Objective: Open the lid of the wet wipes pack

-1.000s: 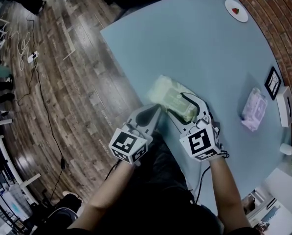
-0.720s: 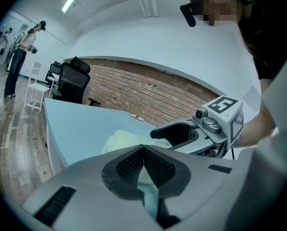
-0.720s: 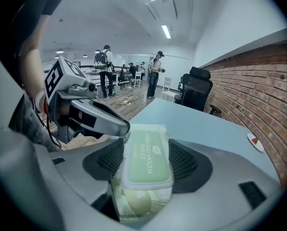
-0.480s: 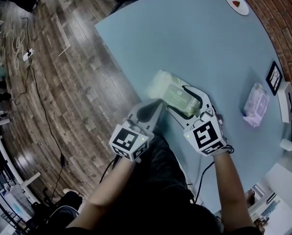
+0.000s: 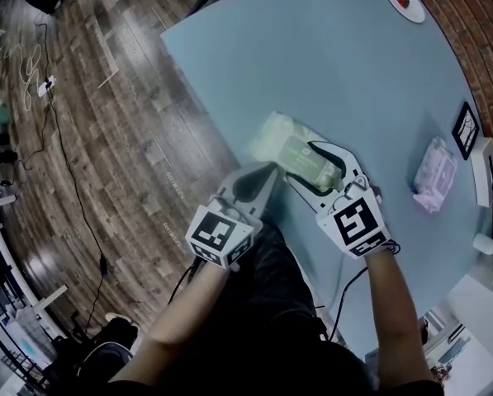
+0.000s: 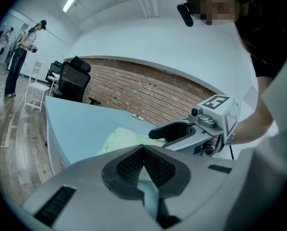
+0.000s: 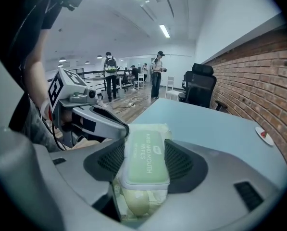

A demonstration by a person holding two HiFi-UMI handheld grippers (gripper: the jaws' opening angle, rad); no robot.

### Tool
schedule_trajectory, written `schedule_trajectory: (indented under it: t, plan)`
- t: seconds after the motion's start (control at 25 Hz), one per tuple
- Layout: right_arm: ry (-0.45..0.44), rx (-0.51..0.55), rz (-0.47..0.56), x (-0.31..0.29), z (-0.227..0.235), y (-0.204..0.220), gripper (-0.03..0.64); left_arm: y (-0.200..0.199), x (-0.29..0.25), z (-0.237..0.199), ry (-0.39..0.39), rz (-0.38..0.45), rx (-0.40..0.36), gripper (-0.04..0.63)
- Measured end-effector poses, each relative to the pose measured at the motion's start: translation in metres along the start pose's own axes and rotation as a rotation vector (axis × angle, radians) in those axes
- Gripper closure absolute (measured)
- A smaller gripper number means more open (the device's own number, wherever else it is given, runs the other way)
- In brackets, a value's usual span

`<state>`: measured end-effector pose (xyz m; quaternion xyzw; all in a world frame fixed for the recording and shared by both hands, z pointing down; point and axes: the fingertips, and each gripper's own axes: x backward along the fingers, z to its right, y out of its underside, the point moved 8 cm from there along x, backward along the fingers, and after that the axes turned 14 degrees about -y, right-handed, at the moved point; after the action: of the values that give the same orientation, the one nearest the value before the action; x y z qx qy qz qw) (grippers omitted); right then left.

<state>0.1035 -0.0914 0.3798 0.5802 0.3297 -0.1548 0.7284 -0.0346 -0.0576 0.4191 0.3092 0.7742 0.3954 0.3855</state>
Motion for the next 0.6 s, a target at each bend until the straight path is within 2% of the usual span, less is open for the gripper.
schedule_trajectory:
  t: [0.6]
  plan:
    - [-0.115,-0.172,0.082,0.008,0.013,0.002,0.356,-0.001,-0.002,0.001,0.016,0.002,0.000,0.581]
